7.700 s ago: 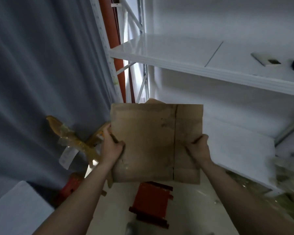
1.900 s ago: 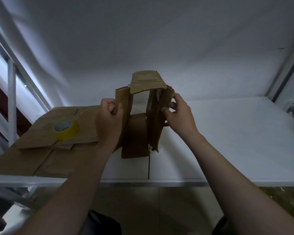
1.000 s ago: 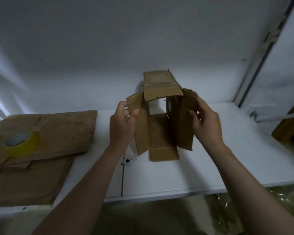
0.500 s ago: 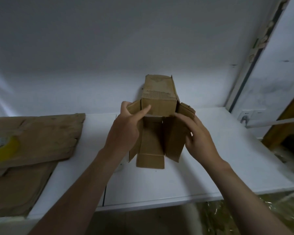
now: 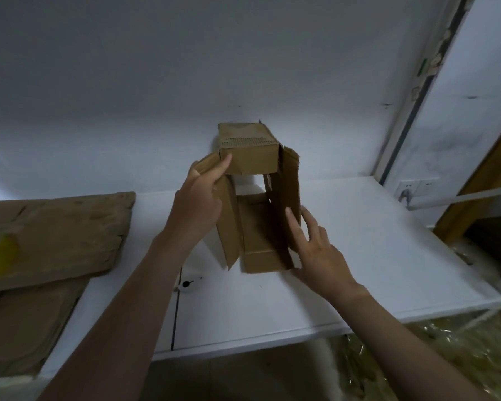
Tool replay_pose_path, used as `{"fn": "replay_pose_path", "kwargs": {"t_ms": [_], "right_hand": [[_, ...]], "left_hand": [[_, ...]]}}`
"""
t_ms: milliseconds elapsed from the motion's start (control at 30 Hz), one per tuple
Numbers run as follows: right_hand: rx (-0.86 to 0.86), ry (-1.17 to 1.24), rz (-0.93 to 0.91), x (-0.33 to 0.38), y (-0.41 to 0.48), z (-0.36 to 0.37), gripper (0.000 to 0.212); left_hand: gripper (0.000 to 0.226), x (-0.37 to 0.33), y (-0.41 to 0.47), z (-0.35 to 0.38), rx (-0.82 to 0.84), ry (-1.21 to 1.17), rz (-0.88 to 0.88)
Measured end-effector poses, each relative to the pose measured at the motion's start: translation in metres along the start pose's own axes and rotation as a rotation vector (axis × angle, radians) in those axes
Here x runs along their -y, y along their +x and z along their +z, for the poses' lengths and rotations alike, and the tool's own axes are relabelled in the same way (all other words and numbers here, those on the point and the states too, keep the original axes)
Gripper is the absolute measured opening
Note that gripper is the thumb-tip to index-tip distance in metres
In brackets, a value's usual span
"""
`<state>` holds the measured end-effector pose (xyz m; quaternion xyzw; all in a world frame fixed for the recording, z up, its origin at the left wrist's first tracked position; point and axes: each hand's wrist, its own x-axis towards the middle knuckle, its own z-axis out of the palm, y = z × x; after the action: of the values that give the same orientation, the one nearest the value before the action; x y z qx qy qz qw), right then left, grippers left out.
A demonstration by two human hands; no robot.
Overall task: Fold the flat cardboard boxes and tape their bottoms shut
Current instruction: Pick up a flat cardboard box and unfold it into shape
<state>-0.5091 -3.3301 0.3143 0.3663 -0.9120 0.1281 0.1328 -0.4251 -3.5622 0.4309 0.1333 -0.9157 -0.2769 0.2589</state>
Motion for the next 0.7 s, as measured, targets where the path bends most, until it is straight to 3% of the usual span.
{"fn": "replay_pose_path", "kwargs": {"t_ms": [133,333,700], "right_hand": [[-0.016,-0.009,-0.012,0.001,0.003,0.01,0.132],[-0.145,0.088,-0.003,-0.005,0.011,0.003,0.105],[-0.306,0.111,0.039,-0.008,0.029,0.005,0.115]], "left_hand": [[0.07,0.001,0.003,-0.002,0.017,-0.018,0.0],[0.071,0.005,0.005,-0.006,0.053,-0.107,0.001],[0.078,-0.001,-0.007,0.006,0.164,-0.254,0.054]]}}
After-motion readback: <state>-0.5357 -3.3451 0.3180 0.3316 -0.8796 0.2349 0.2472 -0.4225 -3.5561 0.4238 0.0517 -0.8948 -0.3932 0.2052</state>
